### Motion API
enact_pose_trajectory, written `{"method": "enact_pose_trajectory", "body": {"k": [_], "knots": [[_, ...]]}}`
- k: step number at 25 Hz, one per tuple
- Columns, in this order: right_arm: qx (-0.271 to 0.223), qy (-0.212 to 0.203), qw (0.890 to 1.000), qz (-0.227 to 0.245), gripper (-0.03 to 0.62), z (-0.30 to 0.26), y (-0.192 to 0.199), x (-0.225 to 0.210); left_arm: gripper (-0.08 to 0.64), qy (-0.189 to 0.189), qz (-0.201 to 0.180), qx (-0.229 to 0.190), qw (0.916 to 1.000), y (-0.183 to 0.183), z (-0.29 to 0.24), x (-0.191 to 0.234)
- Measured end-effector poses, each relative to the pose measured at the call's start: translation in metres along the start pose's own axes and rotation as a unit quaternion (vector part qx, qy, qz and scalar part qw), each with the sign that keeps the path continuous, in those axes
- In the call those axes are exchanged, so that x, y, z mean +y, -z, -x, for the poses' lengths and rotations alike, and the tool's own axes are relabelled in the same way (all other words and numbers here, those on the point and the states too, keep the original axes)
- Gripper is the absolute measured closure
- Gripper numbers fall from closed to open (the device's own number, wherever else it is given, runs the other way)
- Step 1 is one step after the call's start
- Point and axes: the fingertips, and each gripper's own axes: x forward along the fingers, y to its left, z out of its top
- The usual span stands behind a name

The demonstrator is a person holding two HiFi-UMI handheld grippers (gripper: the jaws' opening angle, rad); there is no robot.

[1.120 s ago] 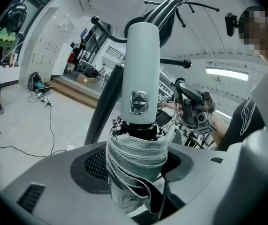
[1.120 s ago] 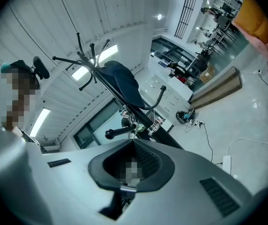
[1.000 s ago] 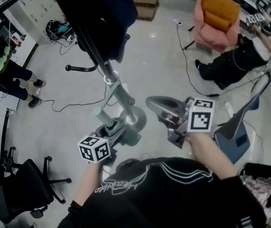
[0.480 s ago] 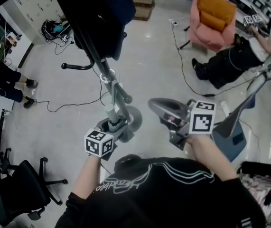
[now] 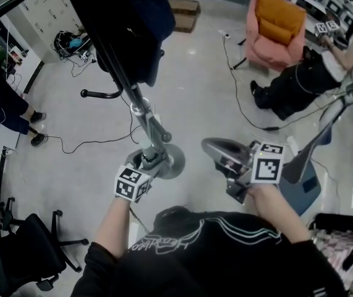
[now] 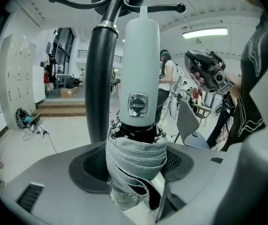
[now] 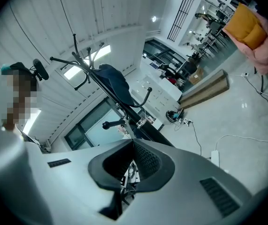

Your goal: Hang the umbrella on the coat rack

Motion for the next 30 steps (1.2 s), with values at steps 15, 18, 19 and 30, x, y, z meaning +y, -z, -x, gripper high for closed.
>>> {"method": "enact_pose_trajectory", "body": {"k": [15, 18, 19, 30], "knots": [[0.004, 0.003, 1.0, -0.002, 0.581, 0.006, 0.02, 0.006, 0.237, 0.006, 0.0, 0.025, 0.9997, 0.022, 0.003, 0.002], [0.002, 0.013, 1.0, -0.003, 0.581, 0.009, 0.025, 0.013, 0.237, 0.009, 0.016, 0.024, 0.9995, 0.027, 0.02, -0.006], [0.002, 0.015, 1.0, -0.001, 0.581, 0.01, 0.029, 0.017, 0.238, 0.009, 0.015, 0.02, 0.9996, 0.026, 0.027, -0.011], [0.027, 0.018, 0.998, 0.046, 0.581, 0.004, 0.076, 0.106, 0.324, 0.135, 0.093, -0.119, 0.9793, -0.047, 0.16, -0.107]]}}
